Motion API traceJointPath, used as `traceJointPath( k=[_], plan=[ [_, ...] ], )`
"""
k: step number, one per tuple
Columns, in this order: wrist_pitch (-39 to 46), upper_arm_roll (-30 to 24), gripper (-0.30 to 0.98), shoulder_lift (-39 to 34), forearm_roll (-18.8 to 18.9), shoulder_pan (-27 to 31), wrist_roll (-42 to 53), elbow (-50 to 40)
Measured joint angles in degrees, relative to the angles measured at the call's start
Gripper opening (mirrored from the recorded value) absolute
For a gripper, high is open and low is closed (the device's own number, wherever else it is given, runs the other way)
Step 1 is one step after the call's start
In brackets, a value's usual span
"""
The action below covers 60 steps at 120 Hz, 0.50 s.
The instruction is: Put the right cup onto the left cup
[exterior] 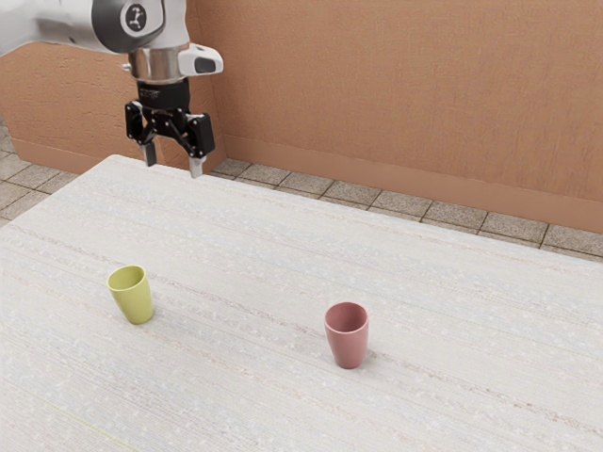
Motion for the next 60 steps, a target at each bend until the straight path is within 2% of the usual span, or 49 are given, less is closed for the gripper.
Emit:
traceJointPath(
  k=[15,32,44,60],
  plan=[
    [0.53,-0.06,0.69,0.77,-0.07,-0.26,-0.41,0.25],
    [2.39,-0.48,0.69,6.66,-0.65,-0.83,-0.78,1.25],
    [4.74,-3.34,0.69,11.20,-0.80,-0.38,-1.03,2.43],
    [8.90,-6.27,0.69,12.78,-0.95,-0.44,-1.44,0.81]
  ],
)
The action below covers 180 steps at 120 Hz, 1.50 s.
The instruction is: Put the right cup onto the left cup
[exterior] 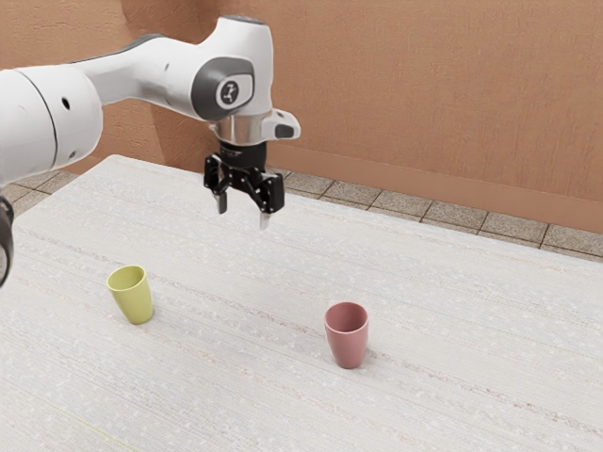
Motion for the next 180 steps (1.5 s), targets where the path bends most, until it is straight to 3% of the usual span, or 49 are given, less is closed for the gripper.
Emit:
traceJointPath(
  k=[49,79,180],
  plan=[
    [15.76,-7.36,0.69,0.83,-1.76,-0.26,-1.97,-11.04],
    [20.43,-11.66,0.69,2.71,-2.75,-1.50,-4.13,-11.73],
    [25.87,-12.10,0.69,9.53,-2.72,-0.71,-8.03,-11.56]
  ],
)
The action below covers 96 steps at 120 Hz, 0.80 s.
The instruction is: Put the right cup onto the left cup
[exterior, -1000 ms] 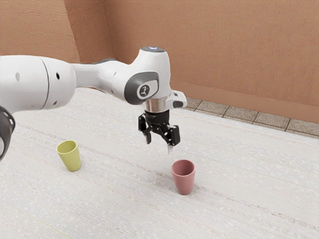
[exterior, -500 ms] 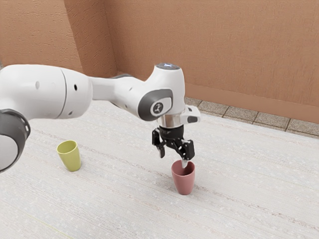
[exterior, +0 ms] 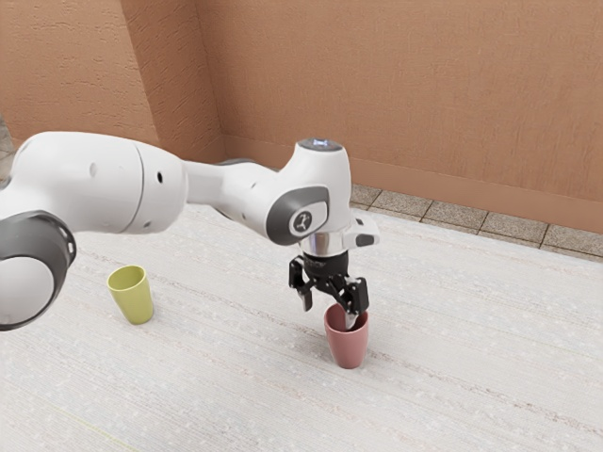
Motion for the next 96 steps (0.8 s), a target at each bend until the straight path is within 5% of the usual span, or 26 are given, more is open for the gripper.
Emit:
traceJointPath(
  k=[31,69,96],
  plan=[
    [0.46,0.00,0.65,0.90,0.03,0.08,-0.48,-0.01],
    [0.67,0.00,0.12,1.61,0.48,-0.11,-0.88,0.06],
    [0.71,0.00,-0.04,1.62,1.04,-0.23,-1.27,0.07]
  ],
)
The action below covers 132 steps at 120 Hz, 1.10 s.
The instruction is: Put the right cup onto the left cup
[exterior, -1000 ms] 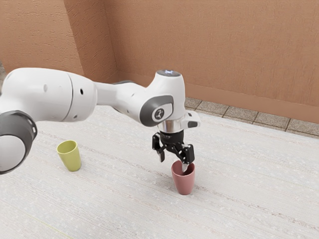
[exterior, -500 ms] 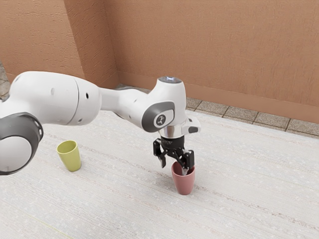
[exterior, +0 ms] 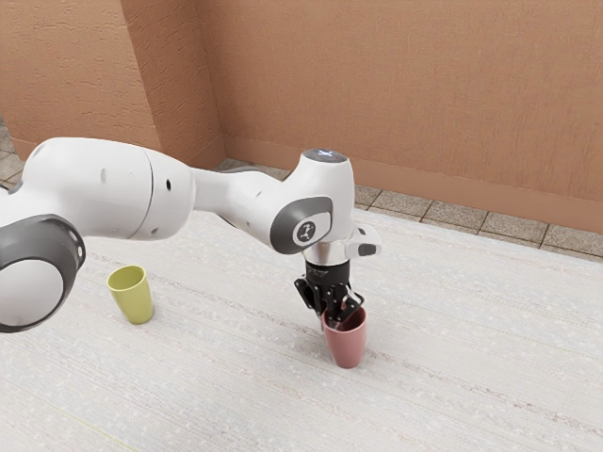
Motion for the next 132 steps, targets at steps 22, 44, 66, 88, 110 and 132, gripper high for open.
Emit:
traceJointPath(
  k=[22,44,66,88,110,132],
  plan=[
    [-0.01,0.02,-0.08,-0.35,0.50,-0.01,-0.28,0.04],
    [-0.30,0.08,-0.09,-2.43,1.03,0.20,-0.60,0.02],
    [-0.99,0.52,-0.10,-4.68,2.33,1.00,-0.91,-0.30],
    [-3.09,2.89,-0.10,-8.07,2.79,2.05,-1.12,-0.84],
    [-5.74,7.07,-0.10,-11.74,3.14,2.73,-1.17,-1.93],
    [-8.36,11.92,-0.10,-13.16,3.79,3.74,-0.78,-1.94]
  ],
)
